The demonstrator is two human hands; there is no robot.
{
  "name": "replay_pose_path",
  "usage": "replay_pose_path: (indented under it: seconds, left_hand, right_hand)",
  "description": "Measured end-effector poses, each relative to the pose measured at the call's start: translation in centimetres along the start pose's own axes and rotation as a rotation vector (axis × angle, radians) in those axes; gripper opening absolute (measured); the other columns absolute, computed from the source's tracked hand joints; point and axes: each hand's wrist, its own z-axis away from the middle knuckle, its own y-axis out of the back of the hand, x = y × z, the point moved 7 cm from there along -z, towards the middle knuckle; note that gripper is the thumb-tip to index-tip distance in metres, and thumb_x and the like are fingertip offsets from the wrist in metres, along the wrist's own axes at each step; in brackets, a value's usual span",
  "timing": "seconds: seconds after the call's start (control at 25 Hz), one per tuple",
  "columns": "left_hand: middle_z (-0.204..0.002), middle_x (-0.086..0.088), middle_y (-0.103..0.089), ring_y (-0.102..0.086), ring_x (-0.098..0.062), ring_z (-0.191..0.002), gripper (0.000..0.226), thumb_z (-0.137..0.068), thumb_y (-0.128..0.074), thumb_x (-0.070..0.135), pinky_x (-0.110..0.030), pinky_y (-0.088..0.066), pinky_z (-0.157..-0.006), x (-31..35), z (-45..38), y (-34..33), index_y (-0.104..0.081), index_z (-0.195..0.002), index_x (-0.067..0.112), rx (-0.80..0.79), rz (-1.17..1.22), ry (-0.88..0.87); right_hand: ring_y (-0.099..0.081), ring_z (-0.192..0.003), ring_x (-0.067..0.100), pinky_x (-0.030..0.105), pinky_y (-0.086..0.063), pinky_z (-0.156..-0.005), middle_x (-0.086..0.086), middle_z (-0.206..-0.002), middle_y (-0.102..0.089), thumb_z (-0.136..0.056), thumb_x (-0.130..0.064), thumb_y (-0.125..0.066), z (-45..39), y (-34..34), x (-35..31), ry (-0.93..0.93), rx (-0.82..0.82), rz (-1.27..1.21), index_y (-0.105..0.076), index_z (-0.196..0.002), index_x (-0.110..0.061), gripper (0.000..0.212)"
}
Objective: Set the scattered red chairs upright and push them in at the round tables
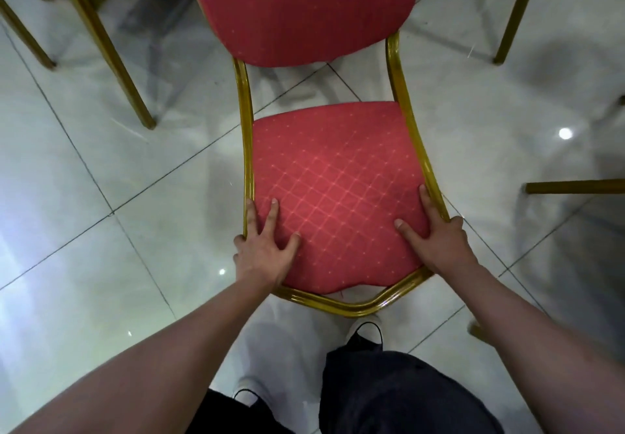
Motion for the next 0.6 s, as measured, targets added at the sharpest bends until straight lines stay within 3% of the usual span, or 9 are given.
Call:
replay_pose_path:
  seconds: [0.12, 0.32, 0.6]
  left_hand:
    - [-0.166, 0.010, 0.018, -0.029, -0.044, -0.139, 0.079, -0.090, -0.037, 0.076, -0.059, -0.038, -0.110, 0.3, 4.7, 2.7, 0.004, -0.154, 0.054, -0.071, -0.003, 0.056]
    - [-0.167, 0.009, 0.017, -0.031, -0.042, -0.138, 0.078, -0.091, -0.035, 0.076, -0.058, -0.039, -0.109, 1.0, 13.7, 8.4, 0.002, -0.155, 0.053, -0.140, -0.041, 0.078]
    - [-0.169, 0.003, 0.000, -0.031, -0.045, -0.140, 0.073, -0.092, -0.034, 0.074, -0.057, -0.031, -0.114, 3.2, 25.1, 18.9, -0.011, -0.157, 0.048, -0.160, -0.094, 0.102]
  right_hand:
    - [-0.043, -0.132, 0.051, 0.056, -0.042, -0.111, 0.023, -0.146, -0.028, -0.075, -0.092, -0.041, 5.0, 2.3, -0.3, -0.051, -0.055, -0.002, 0.011, -0.145, -0.071, 0.090]
    - [-0.042, -0.130, 0.050, 0.058, -0.040, -0.111, 0.020, -0.139, -0.031, -0.073, -0.096, -0.037, 14.9, 7.3, -1.0, -0.136, -0.104, 0.041, 0.010, -0.144, -0.072, 0.088]
    - [-0.039, -0.136, 0.049, 0.056, -0.036, -0.113, 0.023, -0.150, -0.029, -0.070, -0.098, -0.035, 26.5, 15.8, -4.8, -0.229, -0.199, 0.135, 0.004, -0.151, -0.064, 0.096]
